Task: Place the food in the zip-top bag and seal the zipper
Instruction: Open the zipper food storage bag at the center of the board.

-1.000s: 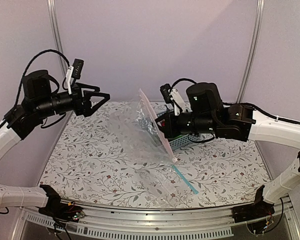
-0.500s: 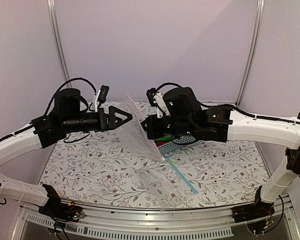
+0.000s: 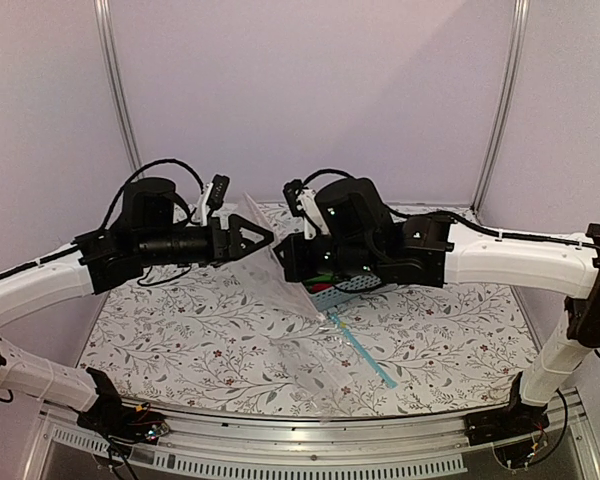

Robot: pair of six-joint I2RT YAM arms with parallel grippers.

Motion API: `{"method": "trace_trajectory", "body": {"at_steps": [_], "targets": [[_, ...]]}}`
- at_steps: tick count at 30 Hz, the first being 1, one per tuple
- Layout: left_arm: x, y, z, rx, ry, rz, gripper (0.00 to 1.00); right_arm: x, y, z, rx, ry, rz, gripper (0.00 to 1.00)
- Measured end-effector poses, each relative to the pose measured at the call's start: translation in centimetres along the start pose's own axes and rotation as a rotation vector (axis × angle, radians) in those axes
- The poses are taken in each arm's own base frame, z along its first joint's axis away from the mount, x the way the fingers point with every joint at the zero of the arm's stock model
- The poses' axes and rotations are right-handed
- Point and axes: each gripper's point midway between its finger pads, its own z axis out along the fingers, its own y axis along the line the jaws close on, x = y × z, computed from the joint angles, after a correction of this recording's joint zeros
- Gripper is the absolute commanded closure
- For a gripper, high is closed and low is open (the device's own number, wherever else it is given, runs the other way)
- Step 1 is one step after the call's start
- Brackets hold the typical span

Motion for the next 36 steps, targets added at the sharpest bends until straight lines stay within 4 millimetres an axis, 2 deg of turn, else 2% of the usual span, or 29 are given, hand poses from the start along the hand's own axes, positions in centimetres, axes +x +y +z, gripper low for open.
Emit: {"method": "trace_trajectory", "body": {"at_steps": [5, 12, 17, 22, 29, 36], "targets": [[0.1, 0.4, 0.2, -0.029, 0.003, 0.001, 0.23, 0.0, 0.4, 0.1, 0.001, -0.004, -0.005, 1.00], [0.2, 0.6, 0.4, -0.054, 0.013, 0.011, 0.43, -0.3, 0.4, 0.5, 0.044, -0.022, -0.017, 1.00], [0.2, 0.6, 0.4, -0.067, 0.016, 0.030, 0.55, -0.4, -0.4, 0.5, 0.104, -0.033, -0.020, 1.00], [0.7, 1.7, 0.2, -0.128, 0.036, 0.045, 0.66, -0.4, -1.7, 0.3, 0.171, -0.043, -0.015, 1.00], [1.3, 3.4, -0.2, -0.216, 0.054, 0.048, 0.80, -0.5, -2.3, 0.2, 0.204, -0.052, -0.009, 1.00], [1.4, 3.4, 0.0, -0.214, 0.052, 0.028, 1.00, -0.4, -2.4, 0.2, 0.208, -0.053, 0.003, 1.00]]}}
